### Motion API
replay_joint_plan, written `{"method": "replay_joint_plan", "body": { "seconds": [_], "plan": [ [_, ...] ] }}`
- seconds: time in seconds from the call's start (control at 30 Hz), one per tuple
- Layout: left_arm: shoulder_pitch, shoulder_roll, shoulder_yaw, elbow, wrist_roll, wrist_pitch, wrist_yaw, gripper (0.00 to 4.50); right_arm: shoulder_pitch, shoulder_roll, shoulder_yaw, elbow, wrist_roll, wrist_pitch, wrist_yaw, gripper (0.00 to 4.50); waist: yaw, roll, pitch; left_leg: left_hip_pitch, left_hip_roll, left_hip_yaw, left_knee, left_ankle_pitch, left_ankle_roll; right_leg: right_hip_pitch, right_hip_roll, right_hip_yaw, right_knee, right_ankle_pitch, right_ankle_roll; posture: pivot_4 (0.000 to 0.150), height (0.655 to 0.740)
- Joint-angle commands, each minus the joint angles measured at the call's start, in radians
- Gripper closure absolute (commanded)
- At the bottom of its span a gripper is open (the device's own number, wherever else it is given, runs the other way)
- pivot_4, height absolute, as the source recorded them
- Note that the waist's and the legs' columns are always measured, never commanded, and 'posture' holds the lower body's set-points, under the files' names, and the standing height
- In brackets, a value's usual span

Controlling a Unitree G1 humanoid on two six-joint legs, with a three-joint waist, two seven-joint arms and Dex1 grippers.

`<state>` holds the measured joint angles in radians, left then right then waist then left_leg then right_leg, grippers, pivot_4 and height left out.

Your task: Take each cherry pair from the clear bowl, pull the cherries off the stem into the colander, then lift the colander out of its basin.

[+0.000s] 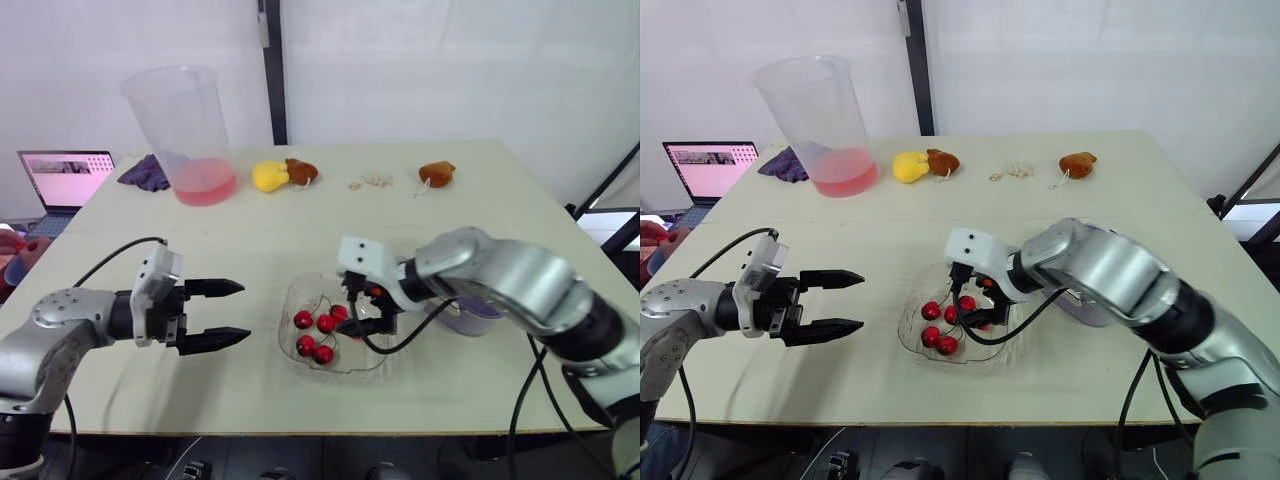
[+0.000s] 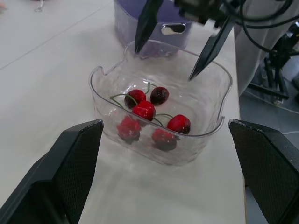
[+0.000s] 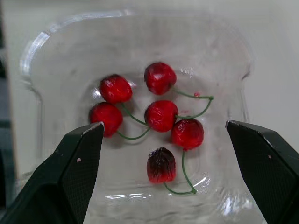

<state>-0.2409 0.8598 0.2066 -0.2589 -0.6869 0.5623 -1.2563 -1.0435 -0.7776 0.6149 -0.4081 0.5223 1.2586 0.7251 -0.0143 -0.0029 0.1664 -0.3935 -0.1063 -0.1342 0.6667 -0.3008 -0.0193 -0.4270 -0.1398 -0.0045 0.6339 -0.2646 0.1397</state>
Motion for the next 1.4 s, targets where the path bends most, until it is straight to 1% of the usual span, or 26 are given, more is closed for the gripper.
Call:
{"method": "replay_joint_plan", "body": {
  "seconds": [0.03,0.17,0.2,0.27,0.3,0.5,0.63,0.73,0.8,1.0,1.1,1.2,1.4],
  "plan": [
    [-0.006,0.001,0.015,-0.032,-0.018,-0.007,0.015,0.00,-0.028,0.045,0.044,0.012,-0.075,0.003,-0.025,0.05,0.000,0.000,0.000,0.000,0.000,0.000,0.000,0.000,0.000,0.000,0.000,0.000,0.000,0.000,0.000,0.150,0.7400],
    [-0.013,-0.002,0.011,-0.038,-0.018,-0.012,0.025,0.00,-0.020,0.075,0.078,0.016,-0.098,0.044,-0.020,0.05,-0.001,0.000,0.000,0.000,0.000,0.000,0.000,0.000,-0.001,-0.001,0.001,0.000,0.001,0.000,0.000,0.150,0.7400],
    [-0.014,-0.001,0.010,-0.038,-0.018,-0.012,0.026,0.00,-0.019,0.083,0.085,0.024,-0.110,0.041,-0.023,0.31,-0.001,0.000,0.000,0.000,0.000,0.000,0.000,0.000,0.000,-0.001,0.000,0.000,0.001,0.000,0.000,0.150,0.7400],
    [-0.017,-0.001,0.008,-0.037,-0.016,-0.012,0.025,0.00,-0.018,0.096,0.099,0.033,-0.129,0.038,-0.024,0.97,-0.002,0.000,0.000,0.000,0.000,0.000,0.000,0.000,-0.001,-0.001,0.001,0.000,0.001,0.000,0.000,0.150,0.7400],
    [-0.019,0.000,0.006,-0.036,-0.015,-0.013,0.025,0.00,-0.019,0.099,0.106,0.034,-0.137,0.039,-0.021,1.38,-0.002,0.000,0.000,0.000,0.000,0.000,0.000,0.000,-0.001,-0.001,0.001,0.000,0.001,0.000,0.000,0.150,0.7400],
    [-0.031,0.001,0.001,-0.024,-0.010,-0.016,0.019,0.00,-0.024,0.097,0.104,0.017,-0.135,0.109,-0.002,1.38,-0.002,0.000,0.000,0.000,0.000,0.000,0.000,0.000,-0.001,-0.001,0.001,0.000,0.002,0.000,0.000,0.150,0.7400],
    [-0.047,-0.003,-0.010,-0.020,-0.009,-0.010,0.026,0.00,-0.030,0.113,0.066,0.028,-0.112,0.223,-0.013,1.38,-0.002,0.000,0.000,0.000,0.000,0.000,0.000,0.000,-0.001,-0.001,0.001,0.000,0.002,0.000,0.000,0.150,0.7400],
    [-0.052,-0.004,-0.014,-0.020,-0.008,-0.012,0.028,0.00,-0.031,0.107,0.100,0.031,-0.119,0.244,-0.016,1.38,-0.003,0.000,0.000,0.000,0.000,0.000,0.000,0.000,-0.001,-0.001,0.001,0.000,0.002,0.000,0.000,0.150,0.7400],
    [-0.053,-0.004,-0.015,-0.022,-0.008,-0.012,0.030,0.00,-0.033,0.088,0.146,0.024,-0.138,0.235,-0.021,1.38,-0.004,0.000,0.000,0.000,0.000,0.000,0.000,0.000,-0.001,-0.001,0.001,0.000,0.002,0.000,0.000,0.150,0.7400],
    [-0.053,-0.004,-0.013,-0.024,-0.012,-0.011,0.036,0.00,-0.037,0.091,0.172,0.021,-0.152,0.214,-0.031,1.38,-0.005,0.000,0.000,0.001,0.000,0.000,0.000,0.000,-0.001,-0.001,0.001,0.000,0.002,0.000,0.000,0.150,0.7400],
    [-0.053,-0.005,-0.012,-0.023,-0.015,-0.010,0.039,0.00,-0.056,0.098,0.172,0.032,-0.186,0.145,-0.033,1.38,-0.006,0.000,0.000,0.001,0.001,0.000,0.000,0.000,-0.001,-0.002,0.001,0.000,0.003,0.000,0.000,0.150,0.7400],
    [-0.055,-0.006,-0.015,-0.020,-0.014,-0.011,0.039,0.00,-0.091,0.090,0.195,0.020,-0.216,0.054,0.001,1.38,-0.006,0.000,0.000,0.001,0.000,0.000,0.000,0.000,-0.001,-0.002,0.001,0.001,0.004,0.000,0.000,0.150,0.7400],
    [-0.057,-0.006,-0.017,-0.017,-0.006,-0.020,0.038,0.00,-0.117,0.139,0.204,0.025,-0.245,-0.044,0.045,1.38,-0.005,0.000,0.000,0.001,0.000,0.000,0.000,0.000,-0.001,-0.002,0.001,0.001,0.004,0.000,0.000,0.150,0.7400]
  ]
}}
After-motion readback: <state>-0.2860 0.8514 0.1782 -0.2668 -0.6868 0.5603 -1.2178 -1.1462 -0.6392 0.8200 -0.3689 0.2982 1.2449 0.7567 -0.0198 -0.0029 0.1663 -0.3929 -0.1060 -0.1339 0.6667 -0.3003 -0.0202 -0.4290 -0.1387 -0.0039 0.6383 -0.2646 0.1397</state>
